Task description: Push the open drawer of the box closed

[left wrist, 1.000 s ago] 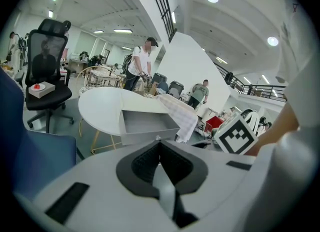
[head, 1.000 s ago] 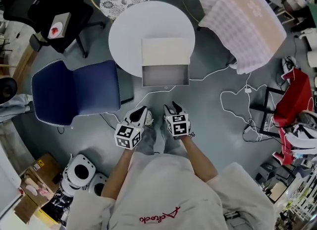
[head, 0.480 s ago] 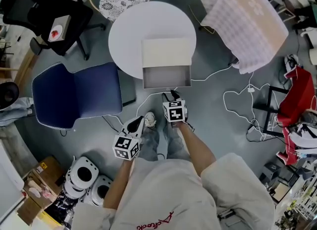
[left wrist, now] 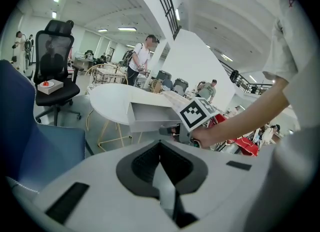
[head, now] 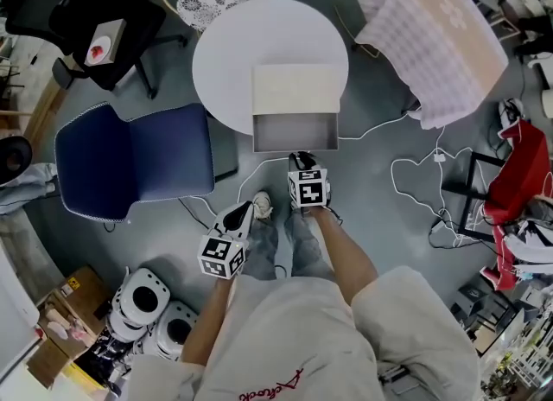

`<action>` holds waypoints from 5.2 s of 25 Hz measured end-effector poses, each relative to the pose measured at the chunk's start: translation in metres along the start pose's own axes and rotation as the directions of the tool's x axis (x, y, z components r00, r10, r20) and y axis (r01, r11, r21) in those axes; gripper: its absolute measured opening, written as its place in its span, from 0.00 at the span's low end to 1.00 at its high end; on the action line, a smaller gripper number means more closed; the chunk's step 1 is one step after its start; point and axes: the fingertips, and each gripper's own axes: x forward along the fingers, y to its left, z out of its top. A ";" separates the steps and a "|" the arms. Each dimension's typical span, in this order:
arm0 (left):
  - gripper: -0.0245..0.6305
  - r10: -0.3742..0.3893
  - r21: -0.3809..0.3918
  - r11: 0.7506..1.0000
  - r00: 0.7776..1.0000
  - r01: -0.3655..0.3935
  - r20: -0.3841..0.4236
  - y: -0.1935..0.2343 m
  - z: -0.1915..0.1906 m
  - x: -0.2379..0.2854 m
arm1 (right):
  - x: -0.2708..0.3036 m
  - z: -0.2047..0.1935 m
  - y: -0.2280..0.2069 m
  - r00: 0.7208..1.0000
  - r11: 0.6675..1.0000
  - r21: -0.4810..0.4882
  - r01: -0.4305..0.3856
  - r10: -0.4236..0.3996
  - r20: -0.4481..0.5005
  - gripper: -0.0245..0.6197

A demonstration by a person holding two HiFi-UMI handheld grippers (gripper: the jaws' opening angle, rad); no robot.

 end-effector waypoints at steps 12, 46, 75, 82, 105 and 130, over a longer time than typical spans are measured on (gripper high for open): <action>0.06 -0.014 -0.004 1.000 1.000 0.014 -0.005 -0.003 -0.002 0.008 | -0.004 0.009 0.001 1.000 0.999 -0.035 0.022 -0.023 -0.006 0.15; 0.06 0.051 -0.074 0.996 0.999 -0.052 -0.014 0.019 -0.008 0.000 | 0.045 0.091 -0.032 0.998 0.996 -0.069 0.057 -0.054 0.038 0.15; 0.06 -0.127 0.102 0.988 0.989 0.118 0.080 -0.005 0.059 0.006 | -0.096 0.085 0.011 0.966 0.996 0.032 0.085 -0.091 0.242 0.06; 0.06 -0.183 0.168 0.972 0.978 0.165 0.098 -0.020 0.074 0.002 | -0.141 0.072 0.024 0.945 0.995 0.073 0.073 -0.092 0.315 0.06; 0.06 -0.092 0.189 0.981 0.974 0.052 0.206 -0.123 0.001 -0.072 | -0.274 -0.046 0.049 0.908 0.995 -0.093 0.020 0.021 0.419 0.06; 0.06 -0.112 0.250 0.967 0.949 0.036 0.295 -0.183 -0.046 -0.134 | -0.349 -0.116 0.084 0.867 0.986 -0.156 0.052 0.033 0.498 0.06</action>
